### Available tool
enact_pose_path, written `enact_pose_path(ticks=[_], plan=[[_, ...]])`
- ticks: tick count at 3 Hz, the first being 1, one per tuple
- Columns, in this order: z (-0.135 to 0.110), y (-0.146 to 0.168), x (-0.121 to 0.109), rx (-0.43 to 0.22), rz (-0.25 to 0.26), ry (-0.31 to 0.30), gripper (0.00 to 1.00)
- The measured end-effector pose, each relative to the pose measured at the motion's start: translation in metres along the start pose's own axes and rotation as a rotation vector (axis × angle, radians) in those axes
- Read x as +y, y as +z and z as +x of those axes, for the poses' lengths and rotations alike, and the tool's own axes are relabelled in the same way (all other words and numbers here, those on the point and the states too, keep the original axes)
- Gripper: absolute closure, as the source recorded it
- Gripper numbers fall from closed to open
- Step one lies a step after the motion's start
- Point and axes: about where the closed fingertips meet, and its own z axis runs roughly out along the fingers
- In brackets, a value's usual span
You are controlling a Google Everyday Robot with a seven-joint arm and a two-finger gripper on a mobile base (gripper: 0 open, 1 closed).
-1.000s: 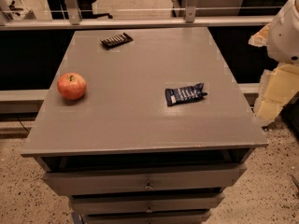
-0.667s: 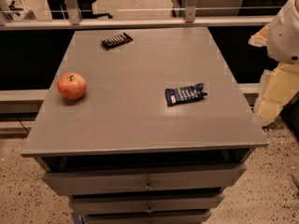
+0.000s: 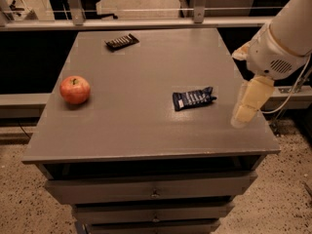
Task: Move rxbar blueberry near rxbar chocolate
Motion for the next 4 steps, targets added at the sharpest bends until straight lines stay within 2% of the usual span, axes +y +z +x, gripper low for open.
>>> enact_pose_path(ticks=[1, 2, 3, 4], plan=[[-0.017, 0.047, -0.030, -0.092, -0.025, 0.026, 0.00], [-0.037, 0.078, -0.052, -0.163, -0.039, 0.054, 0.00], [-0.044, 0.102, -0.064, -0.202, -0.045, 0.078, 0.00], [-0.039, 0.117, -0.069, -0.222, -0.042, 0.086, 0.00]])
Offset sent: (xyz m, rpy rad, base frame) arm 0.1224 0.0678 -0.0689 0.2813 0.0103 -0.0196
